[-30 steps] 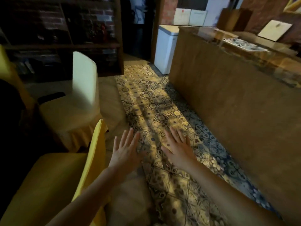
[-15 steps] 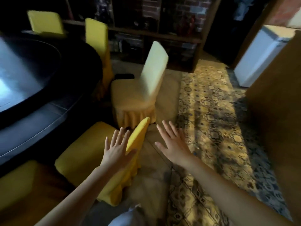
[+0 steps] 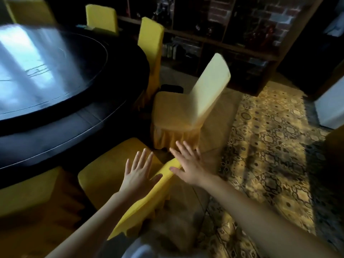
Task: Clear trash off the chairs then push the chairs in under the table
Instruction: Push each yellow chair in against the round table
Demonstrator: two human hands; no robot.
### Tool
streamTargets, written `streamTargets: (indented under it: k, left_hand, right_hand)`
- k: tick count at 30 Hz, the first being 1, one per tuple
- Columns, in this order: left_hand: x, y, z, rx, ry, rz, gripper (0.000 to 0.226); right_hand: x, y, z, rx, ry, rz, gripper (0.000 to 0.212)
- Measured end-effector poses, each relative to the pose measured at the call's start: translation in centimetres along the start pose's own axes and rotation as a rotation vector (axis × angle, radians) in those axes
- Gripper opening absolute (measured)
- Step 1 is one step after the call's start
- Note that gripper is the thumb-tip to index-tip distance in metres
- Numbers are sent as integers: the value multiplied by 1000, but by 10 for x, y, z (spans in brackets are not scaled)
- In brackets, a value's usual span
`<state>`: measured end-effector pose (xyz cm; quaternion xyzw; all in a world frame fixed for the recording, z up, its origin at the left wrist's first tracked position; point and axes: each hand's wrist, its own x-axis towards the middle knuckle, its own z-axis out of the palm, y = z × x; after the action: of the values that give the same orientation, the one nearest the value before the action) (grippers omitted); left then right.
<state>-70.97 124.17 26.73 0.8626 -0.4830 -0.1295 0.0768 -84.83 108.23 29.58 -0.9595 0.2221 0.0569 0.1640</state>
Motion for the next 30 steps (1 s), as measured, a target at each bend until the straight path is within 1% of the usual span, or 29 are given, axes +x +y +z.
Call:
streamTargets:
  k: [3, 6, 7, 8, 9, 11, 14, 16, 18, 22, 26, 30]
  left_hand:
    - [-10, -7, 2, -52, -68, -99, 85]
    - [-45, -16, 11, -248, -271, -279, 73]
    - [-61, -19, 15, -291, -311, -329, 74]
    - [-77, -21, 20, -303, -297, -368, 79]
    - [-91, -21, 23, -301, -237, -408, 88]
    - [-107, -19, 28, -296, -117, -481, 98]
    - [-111, -3, 28, -282, 3, -569, 102]
    - [-110, 4, 30, -243, 90, -618, 101]
    - [-109, 8, 32, -196, 143, -659, 97]
    - [-109, 8, 38, -122, 244, -670, 89]
    - [-106, -6, 45, -123, 260, -668, 93]
    - [-93, -18, 42, -128, 196, -664, 104]
  right_hand:
    - [19, 5, -2, -37, -113, -121, 67]
    - [30, 6, -2, -92, -327, -197, 65]
    - [33, 8, -2, -107, -389, -227, 64]
    - [35, 9, -2, -122, -432, -257, 64]
    - [37, 12, -1, -133, -450, -279, 64]
    - [36, 19, 2, -155, -442, -322, 64]
    - [35, 24, 6, -203, -409, -387, 62]
    - [36, 26, 11, -205, -355, -405, 60]
    - [35, 28, 17, -204, -301, -422, 56]
    - [34, 33, 24, -222, -211, -462, 56]
    - [40, 35, 29, -141, -171, -472, 64]
    - [56, 38, 29, -132, -137, -506, 65]
